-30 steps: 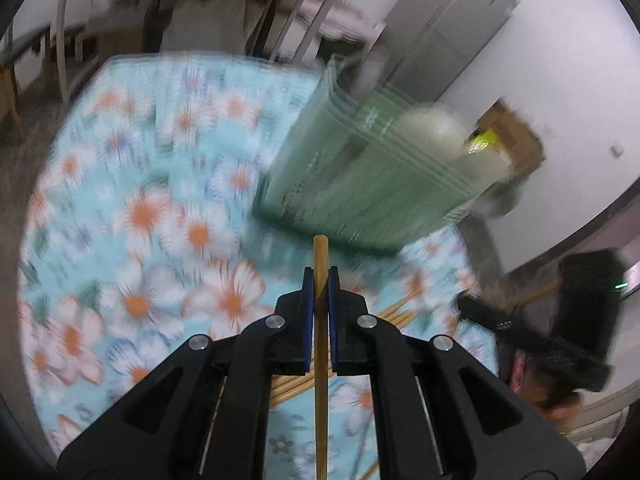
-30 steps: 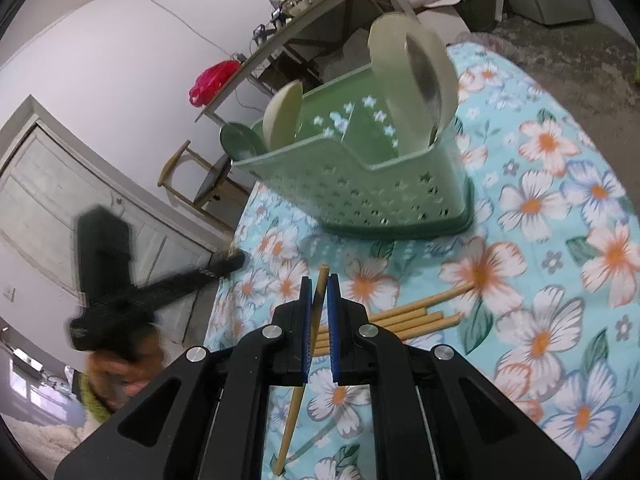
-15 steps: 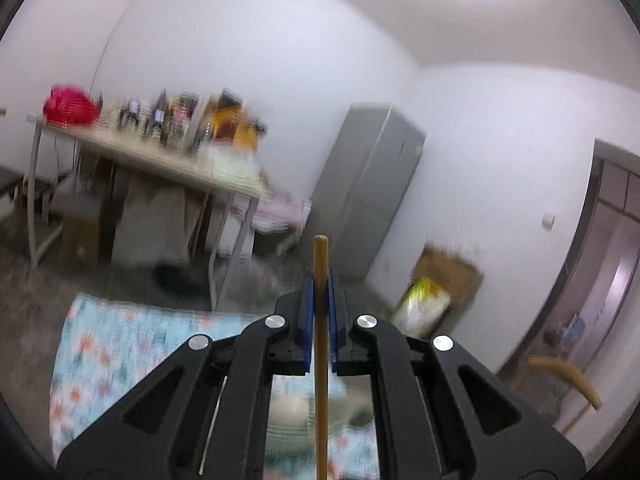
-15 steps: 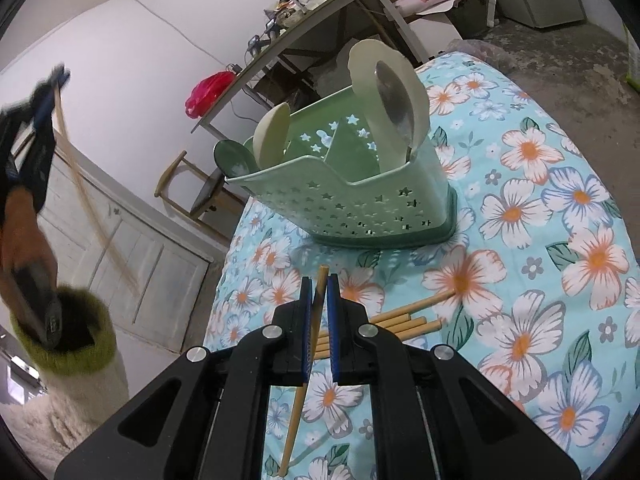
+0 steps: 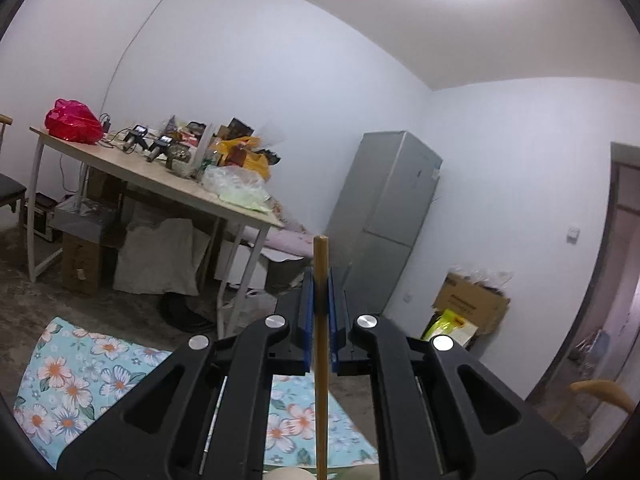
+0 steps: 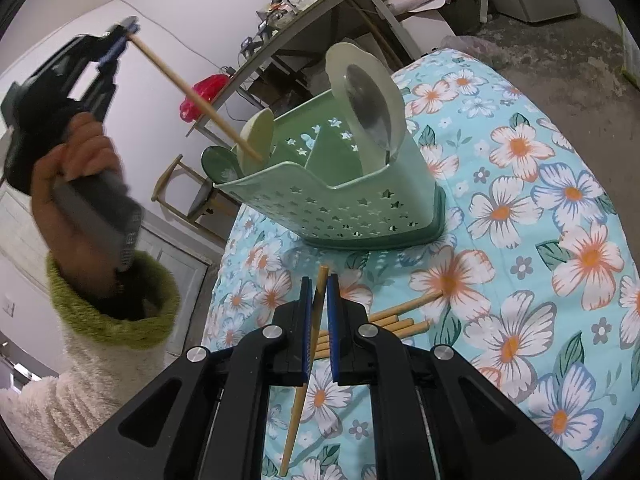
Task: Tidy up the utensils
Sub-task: 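Carry the chopstick up to the caddy with the left tool while the right tool lifts its chopstick, then drop the chopstick into the caddy with the right tool, then move both tools back down to the remaining chopsticks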
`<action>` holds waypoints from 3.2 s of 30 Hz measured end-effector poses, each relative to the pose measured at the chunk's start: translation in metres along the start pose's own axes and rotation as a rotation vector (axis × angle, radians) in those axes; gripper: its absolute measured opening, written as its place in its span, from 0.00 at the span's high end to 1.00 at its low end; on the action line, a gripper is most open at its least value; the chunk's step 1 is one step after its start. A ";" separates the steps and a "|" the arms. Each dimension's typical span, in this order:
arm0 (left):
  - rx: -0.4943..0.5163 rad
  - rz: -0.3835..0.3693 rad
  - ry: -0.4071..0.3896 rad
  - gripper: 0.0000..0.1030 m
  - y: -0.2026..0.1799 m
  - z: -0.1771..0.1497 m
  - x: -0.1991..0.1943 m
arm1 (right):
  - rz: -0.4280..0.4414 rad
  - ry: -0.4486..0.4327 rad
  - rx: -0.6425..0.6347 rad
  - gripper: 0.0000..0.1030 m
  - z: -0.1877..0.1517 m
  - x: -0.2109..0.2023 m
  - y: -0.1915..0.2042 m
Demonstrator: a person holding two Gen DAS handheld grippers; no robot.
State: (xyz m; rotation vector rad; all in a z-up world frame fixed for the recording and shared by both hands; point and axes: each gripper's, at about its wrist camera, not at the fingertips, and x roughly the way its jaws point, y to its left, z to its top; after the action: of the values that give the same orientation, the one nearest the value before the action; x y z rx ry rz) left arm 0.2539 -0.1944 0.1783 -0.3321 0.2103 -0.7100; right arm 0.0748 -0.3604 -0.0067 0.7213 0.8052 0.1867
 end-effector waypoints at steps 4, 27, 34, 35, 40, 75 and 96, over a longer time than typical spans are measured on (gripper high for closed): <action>0.028 0.025 0.014 0.95 0.003 -0.017 0.008 | 0.004 0.003 0.011 0.93 0.001 0.001 -0.004; 0.010 0.107 0.037 0.54 0.033 -0.029 -0.084 | 0.019 -0.085 -0.046 0.94 0.012 -0.029 0.020; 0.012 0.162 0.104 0.42 0.045 -0.043 -0.126 | 0.081 -0.191 -0.144 0.95 0.038 -0.067 0.054; 0.014 0.168 0.117 0.41 0.046 -0.046 -0.129 | 0.088 -0.215 -0.168 0.95 0.043 -0.075 0.061; 0.012 0.218 0.202 0.35 0.059 -0.069 -0.148 | 0.088 -0.375 -0.324 0.95 0.068 -0.116 0.106; -0.008 0.358 0.333 0.29 0.092 -0.119 -0.203 | -0.122 -0.524 -0.428 0.64 0.121 -0.051 0.106; -0.025 0.398 0.435 0.30 0.106 -0.140 -0.179 | 0.126 -0.078 -0.098 0.49 -0.003 -0.020 0.037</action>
State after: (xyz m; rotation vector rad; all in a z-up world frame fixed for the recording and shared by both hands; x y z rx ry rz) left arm 0.1428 -0.0315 0.0229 -0.1480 0.6790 -0.3773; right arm 0.0625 -0.3392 0.0281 0.6834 0.6724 0.3080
